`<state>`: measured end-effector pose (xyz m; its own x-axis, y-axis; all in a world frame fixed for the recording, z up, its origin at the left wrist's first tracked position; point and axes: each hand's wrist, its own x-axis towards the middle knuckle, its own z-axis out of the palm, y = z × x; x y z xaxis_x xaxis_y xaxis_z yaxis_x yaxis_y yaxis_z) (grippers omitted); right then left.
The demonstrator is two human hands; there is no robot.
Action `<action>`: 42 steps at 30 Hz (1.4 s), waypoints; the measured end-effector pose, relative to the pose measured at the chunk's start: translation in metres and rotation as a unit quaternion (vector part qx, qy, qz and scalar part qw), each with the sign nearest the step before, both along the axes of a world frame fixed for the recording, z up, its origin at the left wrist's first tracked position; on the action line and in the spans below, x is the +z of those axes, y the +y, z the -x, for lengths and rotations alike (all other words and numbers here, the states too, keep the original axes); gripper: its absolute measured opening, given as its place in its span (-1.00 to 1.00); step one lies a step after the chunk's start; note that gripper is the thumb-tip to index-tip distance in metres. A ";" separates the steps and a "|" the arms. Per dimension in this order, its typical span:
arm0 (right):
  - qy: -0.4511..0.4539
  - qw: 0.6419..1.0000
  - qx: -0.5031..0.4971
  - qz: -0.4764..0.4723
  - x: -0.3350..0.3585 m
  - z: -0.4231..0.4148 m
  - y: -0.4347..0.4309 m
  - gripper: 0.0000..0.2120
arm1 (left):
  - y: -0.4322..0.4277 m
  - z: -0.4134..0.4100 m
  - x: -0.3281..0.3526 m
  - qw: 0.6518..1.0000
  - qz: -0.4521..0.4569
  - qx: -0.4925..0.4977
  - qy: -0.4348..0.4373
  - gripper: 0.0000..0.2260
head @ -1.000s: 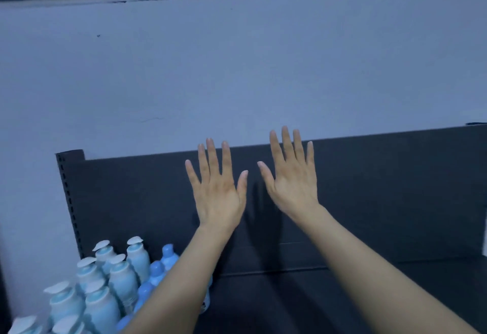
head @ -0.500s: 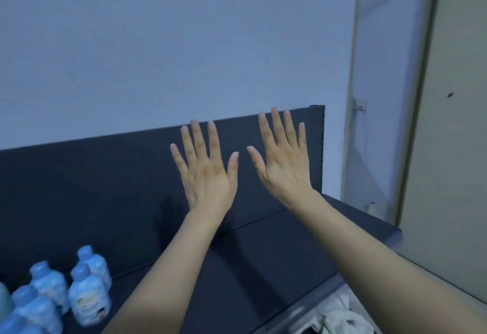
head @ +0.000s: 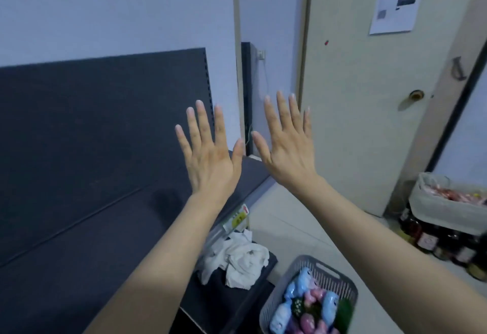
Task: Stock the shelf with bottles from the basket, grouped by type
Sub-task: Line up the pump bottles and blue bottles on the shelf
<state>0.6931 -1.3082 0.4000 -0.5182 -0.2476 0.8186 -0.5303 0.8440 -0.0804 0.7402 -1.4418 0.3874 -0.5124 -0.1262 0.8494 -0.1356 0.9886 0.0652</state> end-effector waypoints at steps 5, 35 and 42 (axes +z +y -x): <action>-0.073 0.997 0.009 -0.020 -0.057 0.045 0.070 -0.38 | 0.071 0.051 -0.053 0.998 -0.012 -0.024 -0.059 -0.38; -0.528 0.798 -0.027 -0.290 -0.531 0.143 0.213 -0.18 | 0.172 0.101 -0.556 0.795 -0.176 -0.029 -0.579 -0.34; -0.575 0.737 0.004 -0.355 -0.628 0.136 0.223 0.02 | 0.158 0.106 -0.654 0.676 -0.330 0.025 -0.658 -0.51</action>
